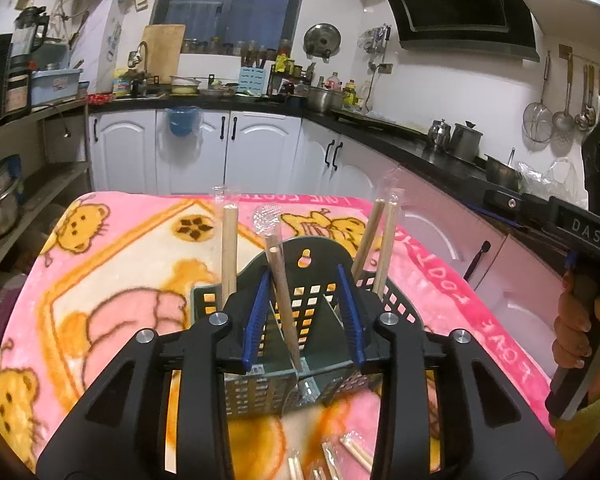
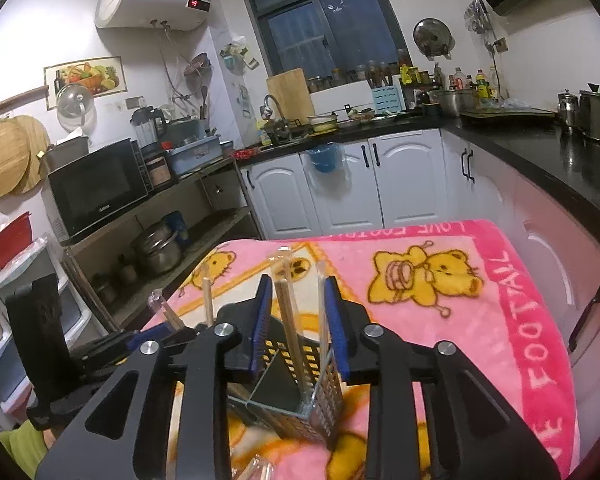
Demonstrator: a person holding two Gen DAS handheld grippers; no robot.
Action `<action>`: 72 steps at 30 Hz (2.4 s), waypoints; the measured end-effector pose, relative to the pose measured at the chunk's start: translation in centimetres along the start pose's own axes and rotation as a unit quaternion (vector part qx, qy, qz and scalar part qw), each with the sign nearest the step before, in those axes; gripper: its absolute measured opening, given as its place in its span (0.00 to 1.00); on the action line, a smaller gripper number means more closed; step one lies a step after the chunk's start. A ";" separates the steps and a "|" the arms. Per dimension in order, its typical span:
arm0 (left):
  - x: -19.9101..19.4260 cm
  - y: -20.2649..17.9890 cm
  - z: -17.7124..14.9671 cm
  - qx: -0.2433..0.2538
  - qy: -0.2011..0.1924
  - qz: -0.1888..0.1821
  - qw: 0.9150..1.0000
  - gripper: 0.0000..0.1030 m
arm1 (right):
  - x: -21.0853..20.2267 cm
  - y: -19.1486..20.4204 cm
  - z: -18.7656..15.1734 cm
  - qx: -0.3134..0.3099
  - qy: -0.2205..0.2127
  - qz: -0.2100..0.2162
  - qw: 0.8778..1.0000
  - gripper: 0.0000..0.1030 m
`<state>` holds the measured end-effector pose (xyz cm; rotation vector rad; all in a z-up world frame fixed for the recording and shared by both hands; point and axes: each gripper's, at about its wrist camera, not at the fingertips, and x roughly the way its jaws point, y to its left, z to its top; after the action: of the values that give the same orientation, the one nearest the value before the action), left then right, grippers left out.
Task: Organize utensils
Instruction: 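Drop both chopsticks into the caddy compartments and open both tools, then lower both tools to the remaining chopsticks and grasp one each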
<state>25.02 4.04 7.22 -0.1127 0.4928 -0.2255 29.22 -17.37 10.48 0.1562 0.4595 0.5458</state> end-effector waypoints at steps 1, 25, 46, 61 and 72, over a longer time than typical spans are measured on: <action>-0.1 0.0 0.0 -0.001 0.000 0.001 1.000 0.28 | -0.2 0.0 -0.1 -0.001 0.001 -0.002 1.000 0.31; -6.2 1.6 -2.3 -0.035 -0.006 0.015 0.999 0.81 | -2.7 2.0 -6.1 -0.055 0.069 -0.012 0.996 0.46; -7.9 1.3 -6.0 -0.024 0.018 0.037 0.999 0.90 | -3.7 5.6 -10.3 -0.110 0.105 0.016 0.988 0.52; -6.0 1.6 -9.7 -0.022 0.083 0.045 0.995 0.89 | -2.2 5.8 -14.1 -0.120 0.157 0.027 0.980 0.52; -2.5 3.3 -12.7 -0.054 0.157 0.028 0.986 0.67 | 0.4 5.2 -16.4 -0.120 0.207 0.036 0.970 0.51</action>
<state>17.38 7.14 -3.28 -0.1712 0.8222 -0.1620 19.55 -12.37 -2.89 -0.1775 0.7901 0.7045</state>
